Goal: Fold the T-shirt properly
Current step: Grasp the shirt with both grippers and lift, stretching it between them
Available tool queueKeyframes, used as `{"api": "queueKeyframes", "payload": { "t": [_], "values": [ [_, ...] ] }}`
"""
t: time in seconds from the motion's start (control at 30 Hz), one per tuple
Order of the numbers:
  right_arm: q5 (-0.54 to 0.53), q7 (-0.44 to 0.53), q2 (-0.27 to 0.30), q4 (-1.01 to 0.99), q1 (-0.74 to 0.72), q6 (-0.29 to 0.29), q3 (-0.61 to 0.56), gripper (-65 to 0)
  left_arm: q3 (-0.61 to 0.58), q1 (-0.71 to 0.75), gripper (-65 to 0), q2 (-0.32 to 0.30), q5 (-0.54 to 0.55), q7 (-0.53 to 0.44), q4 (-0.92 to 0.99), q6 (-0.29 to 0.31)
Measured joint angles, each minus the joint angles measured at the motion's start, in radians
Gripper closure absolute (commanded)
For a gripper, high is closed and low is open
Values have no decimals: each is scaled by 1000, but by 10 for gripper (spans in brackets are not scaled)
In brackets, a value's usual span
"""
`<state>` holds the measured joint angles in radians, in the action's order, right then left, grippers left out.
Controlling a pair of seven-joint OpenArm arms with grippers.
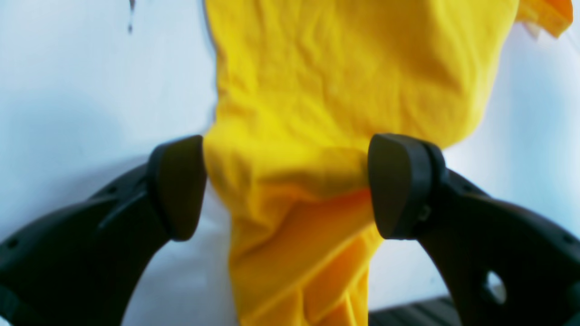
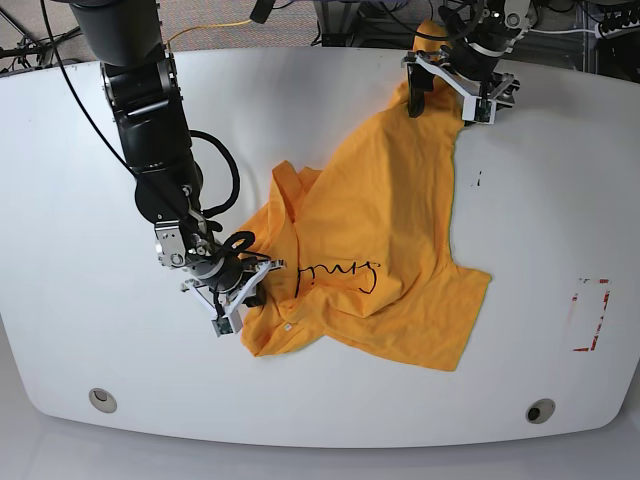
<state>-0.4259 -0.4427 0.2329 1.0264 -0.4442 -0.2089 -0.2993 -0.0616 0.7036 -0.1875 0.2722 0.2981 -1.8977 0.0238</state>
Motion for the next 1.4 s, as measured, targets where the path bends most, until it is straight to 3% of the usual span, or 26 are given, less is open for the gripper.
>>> {"api": "queueKeyframes", "payload": {
  "t": [0.27, 0.33, 0.43, 0.53, 0.7, 0.8, 0.93, 1.07, 1.23, 1.4],
  "values": [
    [0, 0, 0, 0, 0, 0, 0, 0, 0, 18, -517, 0, 2, -26, 48, 3],
    [0, -1, 0, 0, 0, 0, 0, 0, 0, 19, -489, 1, 2, -34, 54, 3],
    [0, 0, 3, 0, 0, -4, 0, 0, 0, 13, -314, 0, 2, -37, 61, 3],
    [-1, -2, 3, 0, 1, -5, 0, 0, 0, 1, -11, 0, 2, -47, 79, 3],
    [1, -16, -2, 82, 56, -16, 84, 0, -5, -51, 0, -6, 13, -51, 122, 18],
    [2, -125, 3, 172, 78, -15, 158, 0, -6, -43, 0, -54, 13, -22, 93, 18],
    [3, -178, 10, 259, 90, -11, 213, 0, -3, -34, 0, -131, 6, 13, 13, 0],
    [-12, -188, 57, 308, 94, -27, 212, 0, 29, -40, 0, -196, 10, 2, -63, 16],
    [-2, -209, 126, 304, 54, -22, 216, 0, 201, -43, 0, -222, 13, 2, -79, 18],
    [-27, -191, 163, 310, -12, -40, 212, 0, 312, -111, 0, -251, 15, 1, -79, 126]
  ]
}}
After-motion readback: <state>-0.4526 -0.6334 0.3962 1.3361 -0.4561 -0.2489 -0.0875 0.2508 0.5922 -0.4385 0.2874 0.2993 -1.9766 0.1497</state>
